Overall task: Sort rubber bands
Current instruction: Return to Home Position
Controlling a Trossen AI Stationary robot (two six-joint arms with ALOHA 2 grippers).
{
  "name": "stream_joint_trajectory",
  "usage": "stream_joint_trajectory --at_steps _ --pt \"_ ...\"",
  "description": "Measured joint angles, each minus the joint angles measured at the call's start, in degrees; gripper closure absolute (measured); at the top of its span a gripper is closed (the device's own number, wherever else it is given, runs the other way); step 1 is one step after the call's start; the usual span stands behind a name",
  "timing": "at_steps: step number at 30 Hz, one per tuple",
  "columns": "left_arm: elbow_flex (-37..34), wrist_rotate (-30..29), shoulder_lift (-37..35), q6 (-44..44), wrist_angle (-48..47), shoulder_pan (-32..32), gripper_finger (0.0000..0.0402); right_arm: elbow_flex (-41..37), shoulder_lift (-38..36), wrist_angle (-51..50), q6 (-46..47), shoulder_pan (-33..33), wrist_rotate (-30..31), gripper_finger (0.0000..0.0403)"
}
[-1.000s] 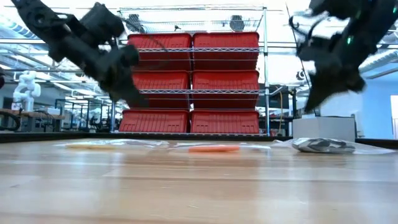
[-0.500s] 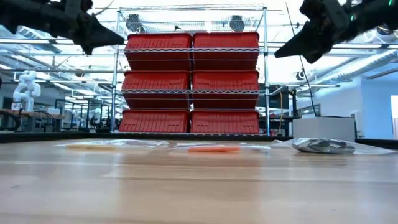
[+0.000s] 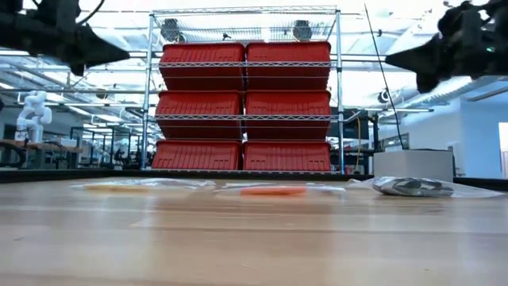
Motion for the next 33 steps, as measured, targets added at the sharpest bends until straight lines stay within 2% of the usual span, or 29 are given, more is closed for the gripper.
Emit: stream_joint_trajectory --at_steps 3,7,12,15,22,28,30,33 --pt "-0.1 0.0 0.2 0.3 1.0 0.0 0.0389 -2.2 -8.5 -3.9 2.4 0.3 1.5 0.0403" --pt "-3.3 2.0 1.1 0.3 1.6 -0.2 0.0389 -4.9 -7.1 1.5 0.3 0.8 3.1 0.0403" --pt "-11.1 3.0 0.0 0.8 11.4 -0.3 0.0389 -4.9 -5.4 -3.4 0.4 0.7 8.8 0.0403" --pt "-11.7 3.8 -0.1 2.4 13.2 -0.3 0.0389 -5.0 -5.1 -5.8 0.5 0.7 9.2 0.0403" --pt "-11.0 -1.0 -0.1 2.8 10.9 -0.3 0.0388 -4.7 -5.2 -8.4 1.3 1.8 6.8 0.0403" --pt "-6.1 -3.3 -0.1 2.9 -2.7 -0.3 0.0388 -4.7 -5.6 -8.3 0.3 2.5 7.6 0.0403" --pt "-6.0 -0.4 -0.1 2.9 -2.5 -0.3 0.0388 -4.7 -5.5 -8.3 -1.9 2.9 7.8 0.0403" --pt "-7.6 11.3 -0.1 4.0 -0.5 -0.4 0.0388 -4.7 -4.8 -8.3 -5.8 2.9 7.8 0.0403"
